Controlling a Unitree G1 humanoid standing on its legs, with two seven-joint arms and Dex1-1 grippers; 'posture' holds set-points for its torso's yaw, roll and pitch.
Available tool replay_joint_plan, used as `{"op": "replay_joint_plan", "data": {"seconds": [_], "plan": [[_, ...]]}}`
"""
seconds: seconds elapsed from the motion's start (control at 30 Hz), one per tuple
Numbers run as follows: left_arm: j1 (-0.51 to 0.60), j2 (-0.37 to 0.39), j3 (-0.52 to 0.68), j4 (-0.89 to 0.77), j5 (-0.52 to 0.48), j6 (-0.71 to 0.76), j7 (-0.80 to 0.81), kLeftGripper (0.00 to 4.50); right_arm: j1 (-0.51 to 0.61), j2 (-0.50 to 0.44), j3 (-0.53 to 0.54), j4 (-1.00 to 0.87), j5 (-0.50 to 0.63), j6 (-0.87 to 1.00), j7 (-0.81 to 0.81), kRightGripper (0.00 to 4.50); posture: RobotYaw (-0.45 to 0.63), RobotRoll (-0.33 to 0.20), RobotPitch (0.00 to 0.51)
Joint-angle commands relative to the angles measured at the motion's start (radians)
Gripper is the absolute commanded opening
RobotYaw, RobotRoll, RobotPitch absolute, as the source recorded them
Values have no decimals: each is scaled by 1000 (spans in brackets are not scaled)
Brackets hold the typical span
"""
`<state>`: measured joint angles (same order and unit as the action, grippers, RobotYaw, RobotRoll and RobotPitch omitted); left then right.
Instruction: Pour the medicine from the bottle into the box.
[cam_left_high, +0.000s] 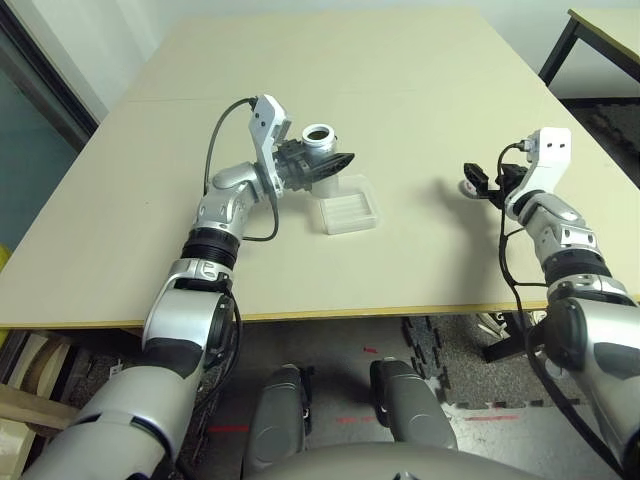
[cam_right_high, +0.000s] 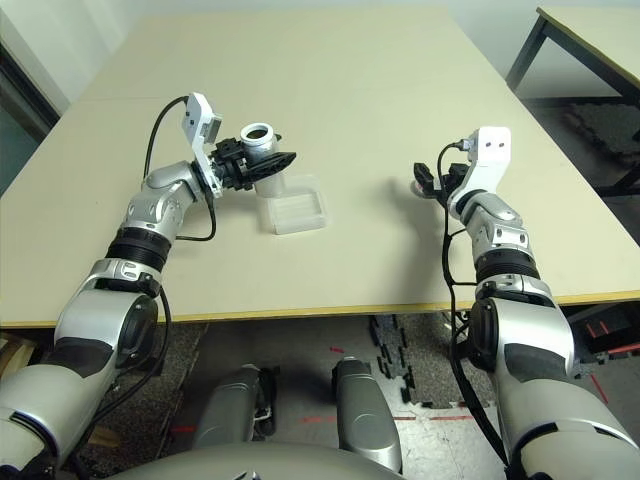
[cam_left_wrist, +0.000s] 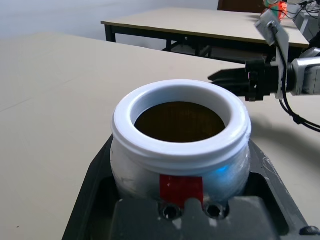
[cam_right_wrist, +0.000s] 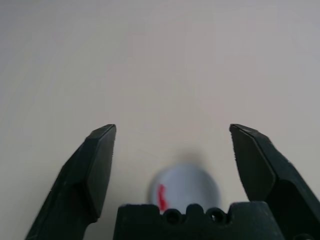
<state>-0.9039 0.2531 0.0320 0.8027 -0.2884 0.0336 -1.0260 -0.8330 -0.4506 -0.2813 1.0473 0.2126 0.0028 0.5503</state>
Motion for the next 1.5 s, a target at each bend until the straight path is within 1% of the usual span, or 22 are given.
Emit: {"op": "replay_joint_plan", "data": {"seconds": [0.03, 0.2, 0.27, 0.33, 0.43, 0.53, 0.77, 1.07, 1.17, 1.3, 1.4, 1.5], "plan": [[-20, 11, 6, 13, 14, -11, 3, 2720, -26, 2, 26, -65, 21, -5, 125, 4500, -190, 0, 78], [-30, 23, 9, 24, 21, -14, 5, 2720, -25, -14, 78, -166, 39, 75, 334, 4500, -192, 0, 76], [-39, 34, 9, 32, 27, -18, 7, 2720, -18, -35, 120, -221, 37, 106, 442, 4500, -193, 0, 76], [-46, 42, 10, 40, 32, -22, 10, 2720, -12, -50, 144, -254, 36, 122, 503, 4500, -193, 0, 76], [-65, 62, 13, 59, 38, -27, 14, 2720, 4, -81, 196, -325, 40, 151, 639, 4500, -195, 0, 76], [-81, 82, 14, 76, 44, -33, 14, 2720, 16, -101, 227, -370, 46, 171, 726, 4500, -195, 0, 76], [-126, 134, 15, 132, 67, -37, 16, 2720, 22, -125, 273, -402, 35, 169, 820, 4500, -192, 0, 74], [-162, 170, -7, 174, 113, -40, 20, 2720, 50, -109, 306, -405, 26, 146, 829, 4500, -194, 0, 79], [-169, 178, -45, 181, 172, -58, 40, 2720, 56, -97, 311, -402, 25, 139, 822, 4500, -196, 0, 83], [-193, 188, -163, 193, 336, -150, 113, 2720, 62, -74, 314, -399, 27, 137, 810, 4500, -197, 0, 84], [-238, 201, -302, 231, 525, -302, 226, 2720, 60, -58, 310, -392, 32, 138, 798, 4500, -193, 0, 82], [-320, 209, -476, 287, 760, -451, 415, 2720, 56, -44, 301, -382, 39, 138, 786, 4500, -190, 0, 80]]}}
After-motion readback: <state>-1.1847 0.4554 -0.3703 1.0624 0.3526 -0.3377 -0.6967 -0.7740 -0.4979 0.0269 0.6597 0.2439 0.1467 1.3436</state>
